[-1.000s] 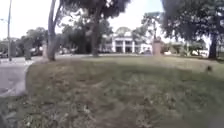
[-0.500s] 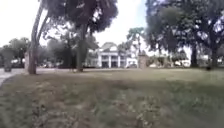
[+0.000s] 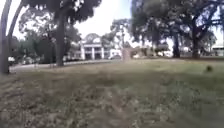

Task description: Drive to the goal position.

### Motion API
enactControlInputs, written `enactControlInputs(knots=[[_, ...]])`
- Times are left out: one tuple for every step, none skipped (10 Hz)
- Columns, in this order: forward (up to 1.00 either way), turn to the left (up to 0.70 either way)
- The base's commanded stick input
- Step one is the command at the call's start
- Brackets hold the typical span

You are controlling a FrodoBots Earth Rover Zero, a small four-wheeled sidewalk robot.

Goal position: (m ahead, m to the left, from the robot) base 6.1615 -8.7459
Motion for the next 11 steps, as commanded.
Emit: enactControlInputs(knots=[[0.70, 0.00], [0.70, 0.00], [0.70, 0.00], [0.70, 0.00], [0.70, 0.00], [0.70, 0.00], [0.70, 0.00], [0.70, 0.00], [0.70, 0.00], [0.70, 0.00], [0.70, 0.00]])
